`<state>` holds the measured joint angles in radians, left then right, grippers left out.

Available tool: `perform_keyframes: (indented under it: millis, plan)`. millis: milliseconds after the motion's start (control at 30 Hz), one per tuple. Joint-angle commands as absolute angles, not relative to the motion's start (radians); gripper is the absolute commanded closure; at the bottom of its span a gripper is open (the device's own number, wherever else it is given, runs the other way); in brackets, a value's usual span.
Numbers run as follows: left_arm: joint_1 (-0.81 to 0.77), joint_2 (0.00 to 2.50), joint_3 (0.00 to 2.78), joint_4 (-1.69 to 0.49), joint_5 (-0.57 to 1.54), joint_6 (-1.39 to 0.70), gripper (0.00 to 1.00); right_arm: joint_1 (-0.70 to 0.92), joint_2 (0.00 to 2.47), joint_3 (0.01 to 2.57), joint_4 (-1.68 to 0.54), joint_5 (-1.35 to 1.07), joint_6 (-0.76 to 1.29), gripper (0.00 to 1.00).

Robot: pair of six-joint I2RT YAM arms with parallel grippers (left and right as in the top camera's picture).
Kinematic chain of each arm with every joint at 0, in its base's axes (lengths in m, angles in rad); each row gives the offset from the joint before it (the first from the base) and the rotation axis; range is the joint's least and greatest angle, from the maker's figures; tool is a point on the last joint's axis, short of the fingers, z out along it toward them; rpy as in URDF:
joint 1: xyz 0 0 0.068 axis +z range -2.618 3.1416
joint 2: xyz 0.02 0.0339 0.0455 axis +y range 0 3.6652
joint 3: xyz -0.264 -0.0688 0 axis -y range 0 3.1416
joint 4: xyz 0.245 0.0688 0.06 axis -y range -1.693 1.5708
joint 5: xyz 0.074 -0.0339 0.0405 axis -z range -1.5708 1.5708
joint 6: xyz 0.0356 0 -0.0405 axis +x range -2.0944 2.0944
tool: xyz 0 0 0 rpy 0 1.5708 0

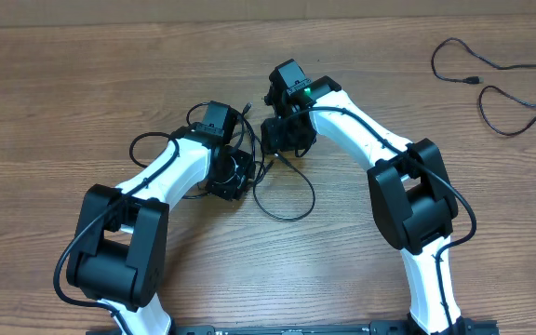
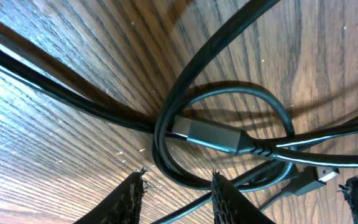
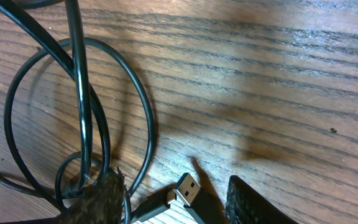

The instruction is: Untangle cables

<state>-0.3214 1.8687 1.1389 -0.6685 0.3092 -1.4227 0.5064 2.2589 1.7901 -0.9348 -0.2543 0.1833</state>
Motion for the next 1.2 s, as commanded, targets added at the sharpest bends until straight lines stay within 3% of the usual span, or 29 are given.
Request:
perform_keyframes:
  millis: [0,467,1167]
  plan:
    - [-0.329,1.891,1.134,-0.672,0.276,-1.446,0.62,0.505,2.241,1.786,-0.932,-0.244,0.186,0.47]
    - [-0.376,1.893,1.134,-0.654,0.216,-1.497,0.6,0.505,2.241,1.786,-0.941,-0.244,0.186,0.47]
    - [-0.375,1.893,1.134,-0.627,0.21,-1.579,0.74,0.505,2.241,1.786,-0.947,-0.244,0.186,0.47]
